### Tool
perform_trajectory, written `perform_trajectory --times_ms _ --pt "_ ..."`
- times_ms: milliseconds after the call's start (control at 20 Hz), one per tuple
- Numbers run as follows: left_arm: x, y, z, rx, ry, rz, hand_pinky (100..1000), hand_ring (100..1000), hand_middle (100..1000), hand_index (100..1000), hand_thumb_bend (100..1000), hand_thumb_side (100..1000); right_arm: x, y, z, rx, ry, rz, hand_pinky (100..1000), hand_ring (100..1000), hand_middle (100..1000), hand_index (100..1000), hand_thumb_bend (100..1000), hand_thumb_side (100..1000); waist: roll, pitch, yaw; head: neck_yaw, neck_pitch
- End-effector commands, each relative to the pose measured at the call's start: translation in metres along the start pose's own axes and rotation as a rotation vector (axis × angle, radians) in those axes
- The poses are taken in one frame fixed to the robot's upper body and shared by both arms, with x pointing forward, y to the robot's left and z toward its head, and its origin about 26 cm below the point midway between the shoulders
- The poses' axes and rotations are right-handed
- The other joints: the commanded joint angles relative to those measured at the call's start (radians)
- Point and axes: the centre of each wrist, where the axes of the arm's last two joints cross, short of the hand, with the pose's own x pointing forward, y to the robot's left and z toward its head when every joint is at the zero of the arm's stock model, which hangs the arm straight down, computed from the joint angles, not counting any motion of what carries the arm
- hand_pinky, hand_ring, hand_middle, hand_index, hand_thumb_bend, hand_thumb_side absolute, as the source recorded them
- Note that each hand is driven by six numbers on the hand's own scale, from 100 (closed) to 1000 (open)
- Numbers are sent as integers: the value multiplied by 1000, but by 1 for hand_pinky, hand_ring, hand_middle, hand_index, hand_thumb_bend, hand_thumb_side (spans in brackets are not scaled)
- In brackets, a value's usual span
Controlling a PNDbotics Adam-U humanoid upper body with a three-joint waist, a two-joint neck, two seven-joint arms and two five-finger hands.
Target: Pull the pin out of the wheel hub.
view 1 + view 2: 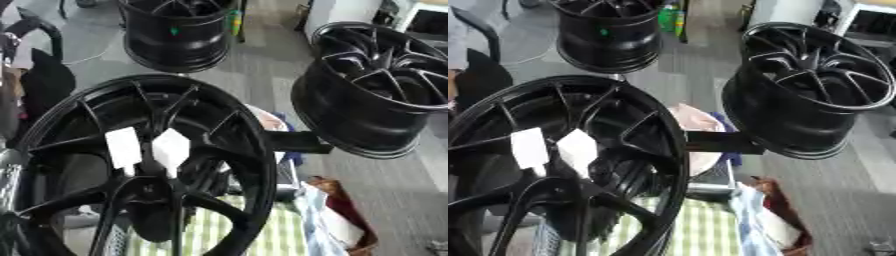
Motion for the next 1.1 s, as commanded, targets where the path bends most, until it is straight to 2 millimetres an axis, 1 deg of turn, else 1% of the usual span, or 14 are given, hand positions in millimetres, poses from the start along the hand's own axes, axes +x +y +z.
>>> perform_trajectory --times_ms 50,150,200,250,350,400,550,700,850,1000,1100 --pt "6 4 -5 -7 -25 -25 839 961 832 854 213 557 -8 -20 -19 -116 87 35 745 688 412 507 100 100 6 -15 -2 1 -1" --pt "6 4 -5 -9 -25 -24 839 961 832 854 213 557 -11 -18 -20 -131 122 58 762 745 540 626 100 100 6 -15 -2 1 0" --pt "6 3 -5 -10 -24 -24 839 961 832 854 213 556 -12 -16 -20 -128 137 65 778 782 630 704 100 217 6 -15 -2 1 1" --pt "6 3 -5 -10 -24 -24 839 961 832 854 214 556 -13 -15 -19 -113 149 70 792 820 718 773 108 356 6 -16 -2 0 2" --pt "6 3 -5 -11 -24 -24 839 961 832 854 214 556 -12 -13 -18 -88 149 70 803 846 773 830 103 454 6 -16 -2 0 1" --pt "6 3 -5 -12 -24 -24 839 961 832 854 214 556 -11 -13 -18 -80 141 65 804 848 779 838 100 486 6 -16 -2 -1 1" --pt "6 3 -5 -13 -24 -24 838 961 832 854 215 555 -6 -15 -16 -67 115 47 802 846 780 844 100 508 6 -17 -1 -2 1" --pt "6 3 -5 -14 -24 -23 838 961 833 854 214 555 0 -19 -14 -76 90 27 798 841 773 838 100 484 5 -17 0 -3 2" --pt "6 2 -5 -18 -24 -22 838 961 833 855 215 555 7 -21 -11 -80 57 16 799 842 774 840 100 481 4 -17 1 -3 2" --pt "6 2 -5 -20 -25 -20 838 962 833 855 215 554 13 -23 -9 -81 37 16 799 842 776 841 103 455 4 -18 2 -3 1" --pt "6 2 -5 -22 -23 -19 838 962 833 855 215 554 15 -23 -7 -78 30 20 804 849 786 848 123 412 3 -19 2 -4 1"
